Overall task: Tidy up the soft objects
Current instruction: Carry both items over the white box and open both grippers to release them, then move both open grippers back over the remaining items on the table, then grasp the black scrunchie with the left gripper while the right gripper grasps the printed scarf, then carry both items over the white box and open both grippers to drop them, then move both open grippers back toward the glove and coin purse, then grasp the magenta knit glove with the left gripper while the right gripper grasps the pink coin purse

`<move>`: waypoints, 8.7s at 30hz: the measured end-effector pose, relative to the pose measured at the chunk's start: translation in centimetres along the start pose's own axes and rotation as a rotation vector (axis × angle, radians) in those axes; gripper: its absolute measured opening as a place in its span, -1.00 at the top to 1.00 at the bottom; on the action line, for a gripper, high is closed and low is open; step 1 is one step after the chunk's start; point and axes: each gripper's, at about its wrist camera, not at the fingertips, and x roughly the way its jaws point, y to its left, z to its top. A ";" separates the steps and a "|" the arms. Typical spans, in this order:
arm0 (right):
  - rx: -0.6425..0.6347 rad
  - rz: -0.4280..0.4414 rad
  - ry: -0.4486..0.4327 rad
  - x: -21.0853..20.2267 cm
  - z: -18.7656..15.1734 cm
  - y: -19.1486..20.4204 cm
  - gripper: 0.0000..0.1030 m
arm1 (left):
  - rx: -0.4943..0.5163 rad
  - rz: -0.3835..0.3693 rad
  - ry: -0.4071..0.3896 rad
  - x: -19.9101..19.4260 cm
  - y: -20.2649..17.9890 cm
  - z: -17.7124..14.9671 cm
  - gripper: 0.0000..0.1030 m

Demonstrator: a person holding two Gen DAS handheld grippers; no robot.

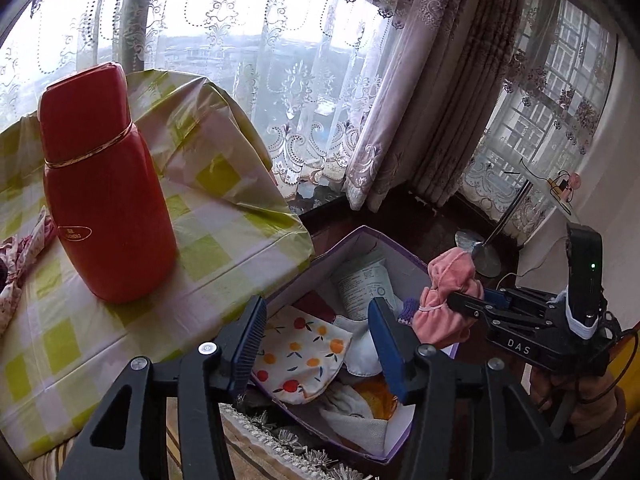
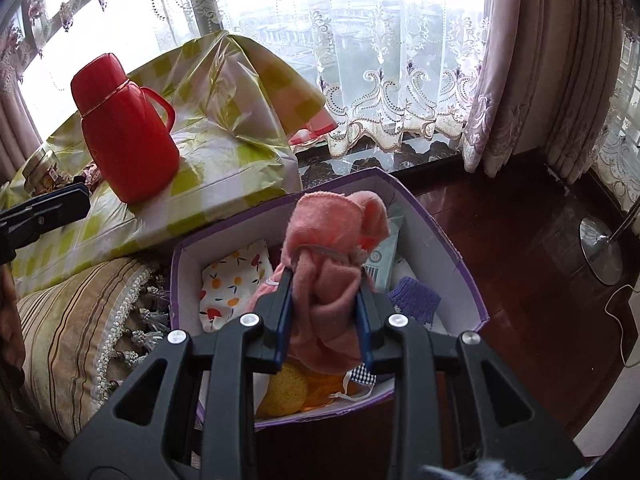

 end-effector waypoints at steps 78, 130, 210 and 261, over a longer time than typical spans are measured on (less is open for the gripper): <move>-0.542 0.409 0.069 10.5 6.6 42.5 -0.31 | -0.453 0.459 -0.078 -6.5 40.3 -2.7 -0.40; -0.450 0.348 0.025 15.7 7.1 44.4 0.71 | -0.587 0.459 -0.159 -10.5 37.7 -9.6 0.47; -0.586 0.294 -0.083 4.5 6.7 38.9 -0.25 | -0.495 0.462 -0.156 -11.1 32.2 -4.3 -0.28; -0.520 0.101 0.015 23.4 14.3 46.4 -0.75 | -0.426 0.454 0.133 0.5 42.7 -2.3 0.81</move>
